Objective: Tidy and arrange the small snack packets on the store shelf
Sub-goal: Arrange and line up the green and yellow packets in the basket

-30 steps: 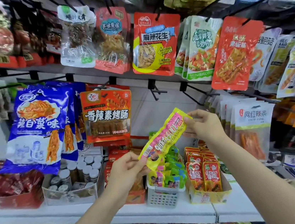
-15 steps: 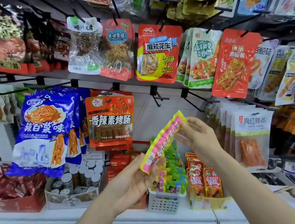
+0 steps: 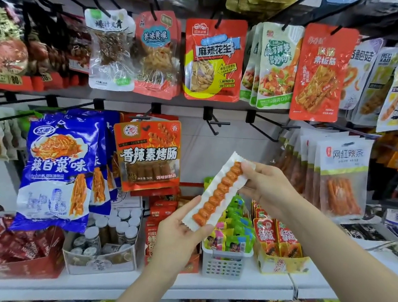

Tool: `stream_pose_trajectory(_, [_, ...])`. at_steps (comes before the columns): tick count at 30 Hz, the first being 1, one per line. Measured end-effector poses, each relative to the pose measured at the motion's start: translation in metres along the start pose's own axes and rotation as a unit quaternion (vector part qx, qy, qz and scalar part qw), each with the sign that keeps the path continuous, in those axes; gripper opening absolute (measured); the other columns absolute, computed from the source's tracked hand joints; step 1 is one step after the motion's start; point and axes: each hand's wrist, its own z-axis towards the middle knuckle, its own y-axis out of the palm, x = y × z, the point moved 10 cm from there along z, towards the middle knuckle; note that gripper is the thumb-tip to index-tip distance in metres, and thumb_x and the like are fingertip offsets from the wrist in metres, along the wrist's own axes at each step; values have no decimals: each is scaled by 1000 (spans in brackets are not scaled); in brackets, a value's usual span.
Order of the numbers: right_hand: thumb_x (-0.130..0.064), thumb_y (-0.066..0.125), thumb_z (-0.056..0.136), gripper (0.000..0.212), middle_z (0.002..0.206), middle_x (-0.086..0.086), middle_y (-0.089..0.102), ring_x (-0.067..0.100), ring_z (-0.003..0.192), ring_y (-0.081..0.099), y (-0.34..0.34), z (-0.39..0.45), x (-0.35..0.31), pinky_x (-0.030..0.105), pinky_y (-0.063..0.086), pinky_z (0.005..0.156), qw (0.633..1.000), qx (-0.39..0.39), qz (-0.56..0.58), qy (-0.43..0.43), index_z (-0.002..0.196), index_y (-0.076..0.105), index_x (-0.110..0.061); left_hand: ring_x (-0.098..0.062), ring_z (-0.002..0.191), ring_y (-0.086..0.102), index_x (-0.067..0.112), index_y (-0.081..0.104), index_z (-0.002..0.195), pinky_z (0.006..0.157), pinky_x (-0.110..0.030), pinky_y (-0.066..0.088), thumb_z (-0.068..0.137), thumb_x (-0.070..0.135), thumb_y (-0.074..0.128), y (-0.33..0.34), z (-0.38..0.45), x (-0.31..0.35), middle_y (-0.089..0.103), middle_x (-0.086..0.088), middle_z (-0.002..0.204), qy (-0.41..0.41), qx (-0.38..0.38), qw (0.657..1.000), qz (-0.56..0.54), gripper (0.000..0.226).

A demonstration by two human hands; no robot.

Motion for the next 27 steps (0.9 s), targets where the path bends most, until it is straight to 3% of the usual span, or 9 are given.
stream_pose_trajectory(4, [-17, 52, 100, 25, 104, 19, 73, 27, 96, 72, 3, 0, -1, 30, 60, 75, 1000, -12, 22, -6, 106, 67, 2, -8, 106, 69, 31, 60, 128, 79, -19, 56, 78, 0, 79, -1, -1, 3, 72, 13, 115, 20, 3, 1000, 20, 62])
stream_pose_trajectory(7, [-14, 53, 99, 25, 106, 18, 72, 25, 97, 71, 8, 0, -1, 29, 59, 75, 995, -42, 85, -7, 110, 66, 3, -24, 111, 68, 32, 51, 135, 83, -35, 59, 81, 27, 76, 3, -1, -10, 71, -2, 121, -49, -21, 990, -131, 60])
stream_pose_trajectory(10, [-12, 50, 100, 24, 112, 20, 69, 28, 103, 69, 13, 0, 2, 33, 58, 81, 988, -78, 132, -5, 112, 65, 3, -34, 110, 67, 11, 61, 133, 87, -44, 59, 91, 59, 47, 31, -12, -27, 63, -19, 131, -238, -94, 897, -361, 65])
stream_pose_trajectory(13, [-13, 49, 101, 23, 110, 13, 71, 25, 103, 69, 17, -3, 4, 35, 58, 81, 983, -112, 142, -6, 113, 67, -6, -22, 78, 67, -1, 69, 118, 68, -29, 60, 93, 32, 54, 38, -11, -28, 61, -25, 129, -267, -114, 863, -414, 43])
stream_pose_trajectory(16, [-19, 52, 99, 24, 117, 12, 67, 30, 106, 68, 11, -1, 6, 40, 59, 78, 986, -96, 137, 16, 118, 68, -16, -20, 77, 69, -2, 68, 119, 67, -25, 59, 83, 12, 65, 34, -6, -26, 67, -22, 122, -234, -106, 906, -335, 39])
stream_pose_trajectory(18, [-33, 45, 102, 34, 125, 18, 64, 36, 108, 67, 7, 1, 8, 41, 59, 77, 985, -90, 138, 45, 125, 64, -16, -17, 91, 73, 6, 67, 122, 71, -22, 57, 79, 12, 68, 20, 3, -25, 72, -11, 116, -169, -73, 962, -202, 43])
stream_pose_trajectory(20, [-47, 33, 102, 49, 123, 18, 66, 34, 109, 67, 6, 1, 7, 41, 59, 80, 984, -107, 126, 68, 129, 59, -15, -11, 103, 70, 18, 67, 120, 76, -20, 55, 75, 17, 73, 11, 7, -19, 74, 0, 114, -98, -40, 990, -89, 45])
stream_pose_trajectory(24, [-35, 52, 98, 39, 109, 14, 73, 26, 101, 70, 3, 3, -1, 41, 57, 90, 991, -104, -77, 25, 123, 63, -7, -6, 103, 69, 28, 67, 112, 79, -16, 54, 84, 6, 74, -4, 11, -9, 75, 14, 107, 7, 26, 999, 18, 36])
stream_pose_trajectory(27, [-30, 62, 93, 27, 97, 13, 76, 20, 87, 74, -2, 7, -18, 31, 59, 83, 961, -70, -260, -56, 103, 74, -7, -4, 97, 70, 30, 67, 109, 76, -16, 55, 84, 3, 74, -14, 18, -11, 75, 16, 103, 40, 60, 995, 63, 38])
